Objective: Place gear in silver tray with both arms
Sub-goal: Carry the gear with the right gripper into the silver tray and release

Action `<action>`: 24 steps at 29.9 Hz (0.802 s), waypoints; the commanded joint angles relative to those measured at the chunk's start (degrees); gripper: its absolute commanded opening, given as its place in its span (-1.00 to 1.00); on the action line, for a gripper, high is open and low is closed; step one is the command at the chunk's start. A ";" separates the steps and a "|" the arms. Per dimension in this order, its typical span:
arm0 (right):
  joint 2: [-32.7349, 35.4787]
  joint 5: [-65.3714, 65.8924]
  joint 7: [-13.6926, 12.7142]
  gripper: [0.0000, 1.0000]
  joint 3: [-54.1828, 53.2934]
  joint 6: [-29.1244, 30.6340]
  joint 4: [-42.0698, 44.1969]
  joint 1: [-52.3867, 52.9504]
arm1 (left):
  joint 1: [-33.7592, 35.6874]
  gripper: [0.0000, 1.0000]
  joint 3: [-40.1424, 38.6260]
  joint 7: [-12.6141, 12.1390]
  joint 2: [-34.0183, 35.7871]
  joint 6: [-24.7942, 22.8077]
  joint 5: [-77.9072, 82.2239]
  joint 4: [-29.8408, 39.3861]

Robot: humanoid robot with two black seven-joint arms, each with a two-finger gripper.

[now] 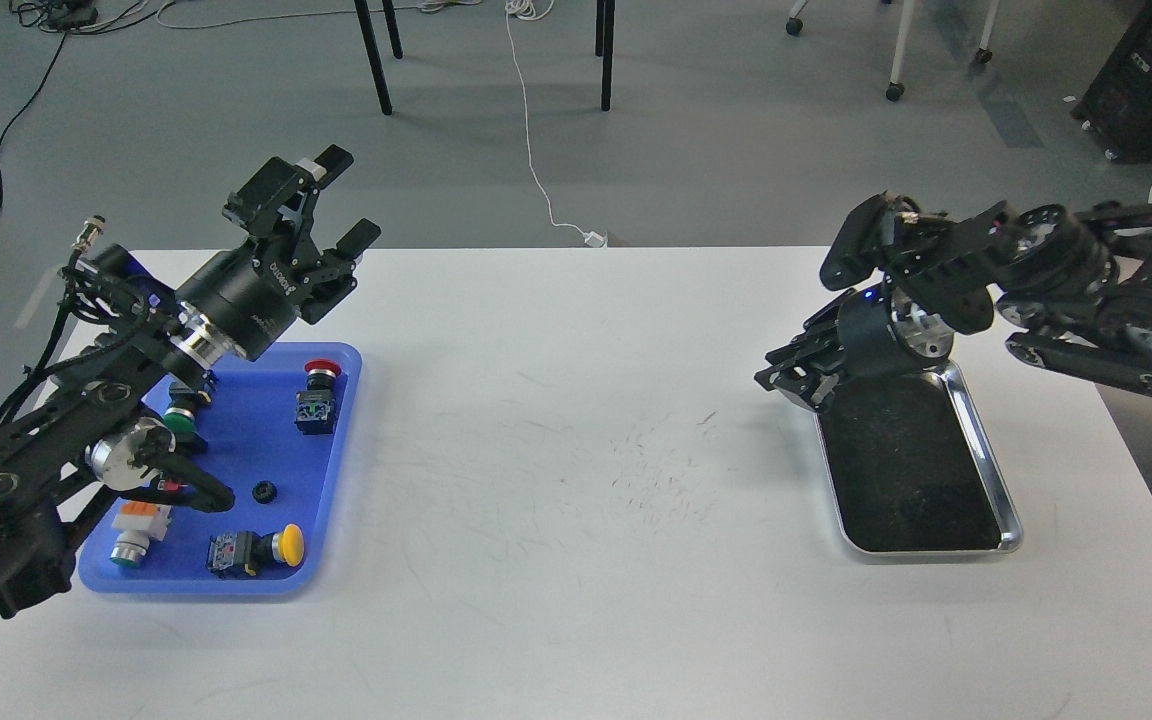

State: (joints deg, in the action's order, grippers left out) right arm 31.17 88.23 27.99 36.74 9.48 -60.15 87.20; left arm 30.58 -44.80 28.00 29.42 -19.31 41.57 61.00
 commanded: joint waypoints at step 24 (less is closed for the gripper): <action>-0.85 -0.16 0.01 -0.47 -0.61 -4.64 14.36 -17.07 | -0.17 0.96 -0.02 0.00 0.29 -1.17 0.09 1.31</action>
State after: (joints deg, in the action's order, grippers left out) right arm 30.73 88.14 28.00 36.25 5.55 -46.20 70.46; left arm 30.41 -44.81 28.00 29.62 -20.49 41.65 62.32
